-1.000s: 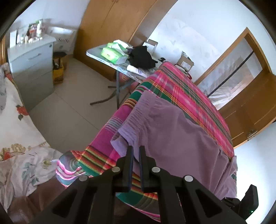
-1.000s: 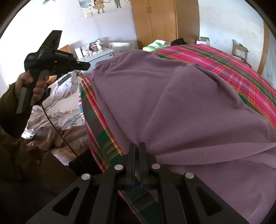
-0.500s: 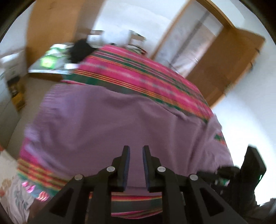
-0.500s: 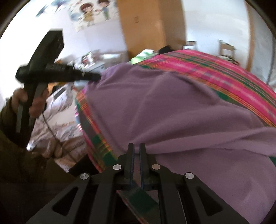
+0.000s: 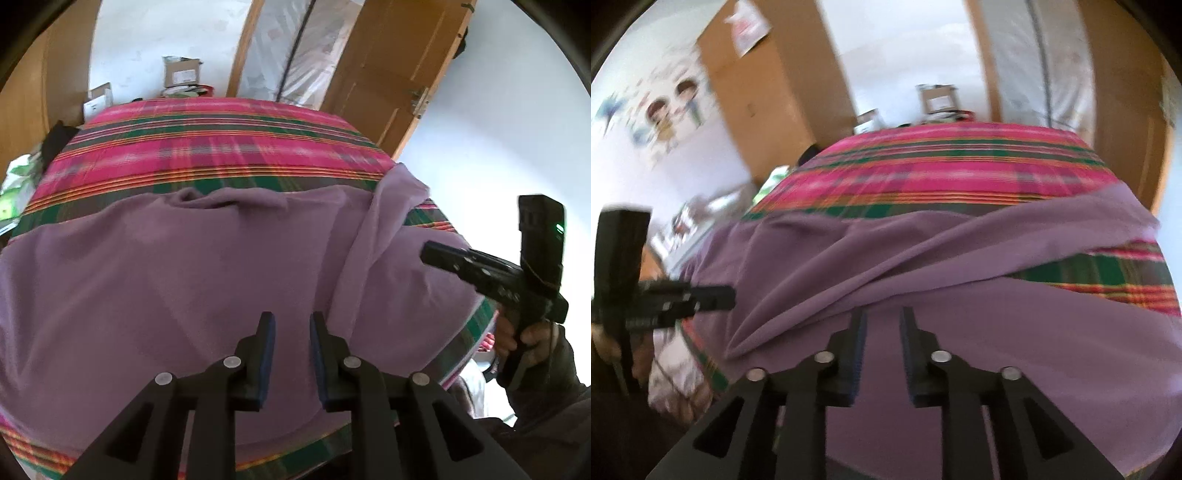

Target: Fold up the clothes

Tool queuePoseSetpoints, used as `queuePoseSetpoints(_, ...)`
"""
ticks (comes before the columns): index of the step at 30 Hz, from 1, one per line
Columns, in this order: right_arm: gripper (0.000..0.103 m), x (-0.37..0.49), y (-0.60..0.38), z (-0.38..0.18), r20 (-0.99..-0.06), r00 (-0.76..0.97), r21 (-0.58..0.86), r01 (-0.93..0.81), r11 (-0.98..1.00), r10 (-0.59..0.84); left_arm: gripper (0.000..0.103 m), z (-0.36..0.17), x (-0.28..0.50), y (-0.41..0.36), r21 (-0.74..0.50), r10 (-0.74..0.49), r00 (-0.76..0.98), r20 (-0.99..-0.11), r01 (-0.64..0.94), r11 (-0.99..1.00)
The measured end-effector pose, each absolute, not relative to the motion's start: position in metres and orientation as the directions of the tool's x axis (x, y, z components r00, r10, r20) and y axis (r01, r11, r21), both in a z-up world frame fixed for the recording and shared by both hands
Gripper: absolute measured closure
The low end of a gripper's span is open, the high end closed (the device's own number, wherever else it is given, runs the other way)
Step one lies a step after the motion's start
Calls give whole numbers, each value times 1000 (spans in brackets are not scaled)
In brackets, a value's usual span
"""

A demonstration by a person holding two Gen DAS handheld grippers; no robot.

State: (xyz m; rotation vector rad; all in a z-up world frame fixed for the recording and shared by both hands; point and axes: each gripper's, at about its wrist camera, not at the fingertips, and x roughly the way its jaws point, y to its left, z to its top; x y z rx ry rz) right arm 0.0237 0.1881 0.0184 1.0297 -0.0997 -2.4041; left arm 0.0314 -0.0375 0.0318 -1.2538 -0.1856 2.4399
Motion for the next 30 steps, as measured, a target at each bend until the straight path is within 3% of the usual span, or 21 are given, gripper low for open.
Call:
queuePoseSetpoints(7, 76, -7, 211, 18, -632, -611, 342, 332, -879, -477, 78, 27, 22, -7, -247, 410, -498, -764, -361, -899)
queuePoseSetpoints(11, 70, -31, 208, 18, -642, -591, 377, 312, -872, -489, 78, 26, 12, -1, -245, 416, -497, -761, -373, -895)
queuePoseSetpoints(24, 68, -61, 204, 23, -697, -591, 337, 230, -913, -406, 78, 20, 9, 3, -232, 421, -481, -769, -405, -885)
queuePoseSetpoints(28, 68, -66, 211, 32, -727, -561, 273, 294, -916, -396, 78, 18, 10, 5, -221, 412, -474, -778, -407, -886)
queuePoseSetpoints(30, 68, -71, 221, 30, -738, -545, 311, 248, -917, -398, 78, 18, 12, 8, -223, 423, -473, -773, -421, -879)
